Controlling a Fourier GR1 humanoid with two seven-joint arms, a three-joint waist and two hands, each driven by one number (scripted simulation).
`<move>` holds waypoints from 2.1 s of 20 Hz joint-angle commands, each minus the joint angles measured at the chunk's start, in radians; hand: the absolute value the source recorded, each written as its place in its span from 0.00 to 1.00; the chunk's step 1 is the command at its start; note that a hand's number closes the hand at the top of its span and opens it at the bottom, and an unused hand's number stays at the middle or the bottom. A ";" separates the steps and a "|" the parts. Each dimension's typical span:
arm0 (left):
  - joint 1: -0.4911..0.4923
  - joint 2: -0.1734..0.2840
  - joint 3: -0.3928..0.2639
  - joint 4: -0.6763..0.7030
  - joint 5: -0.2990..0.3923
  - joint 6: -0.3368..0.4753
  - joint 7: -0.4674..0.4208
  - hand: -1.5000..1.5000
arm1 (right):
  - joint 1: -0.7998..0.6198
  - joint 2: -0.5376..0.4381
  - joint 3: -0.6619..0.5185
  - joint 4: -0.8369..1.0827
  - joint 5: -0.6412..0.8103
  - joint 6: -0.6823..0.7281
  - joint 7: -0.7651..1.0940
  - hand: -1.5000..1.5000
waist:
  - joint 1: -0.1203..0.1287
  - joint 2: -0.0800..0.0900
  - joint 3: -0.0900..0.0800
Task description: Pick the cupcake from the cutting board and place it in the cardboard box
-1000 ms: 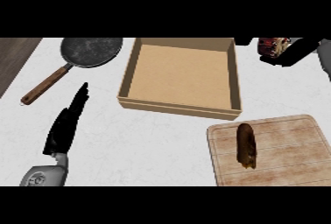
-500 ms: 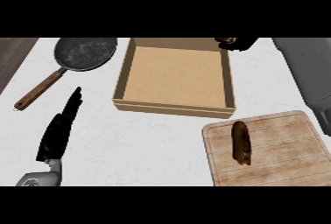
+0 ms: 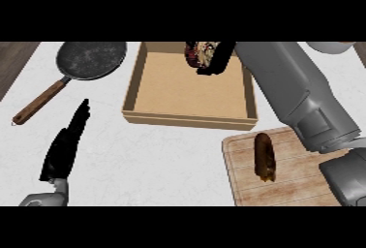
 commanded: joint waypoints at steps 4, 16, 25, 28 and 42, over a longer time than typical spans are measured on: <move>-0.043 0.033 0.040 -0.002 0.020 -0.022 0.041 0.50 | -0.020 0.117 0.037 0.117 0.075 -0.112 0.057 1.00 | -0.005 0.000 0.000; -0.040 0.008 0.006 -0.008 -0.008 -0.012 0.019 0.50 | -0.005 0.167 -0.105 0.215 -0.049 -0.112 0.074 0.00 | 0.009 0.009 0.001; -0.011 0.017 0.013 -0.031 0.000 -0.021 0.017 0.50 | -0.044 0.070 -0.380 0.243 -0.319 0.004 0.163 0.00 | 0.024 0.012 0.001; -0.052 -0.004 -0.011 -0.028 -0.026 -0.002 0.031 0.50 | -0.063 0.016 -0.432 0.254 -0.362 -0.022 0.212 0.00 | 0.039 0.027 0.001; -0.069 -0.013 -0.022 -0.025 -0.009 -0.022 0.011 0.50 | 0.020 -0.323 -0.500 0.249 -0.415 0.137 0.221 0.00 | 0.083 0.065 0.005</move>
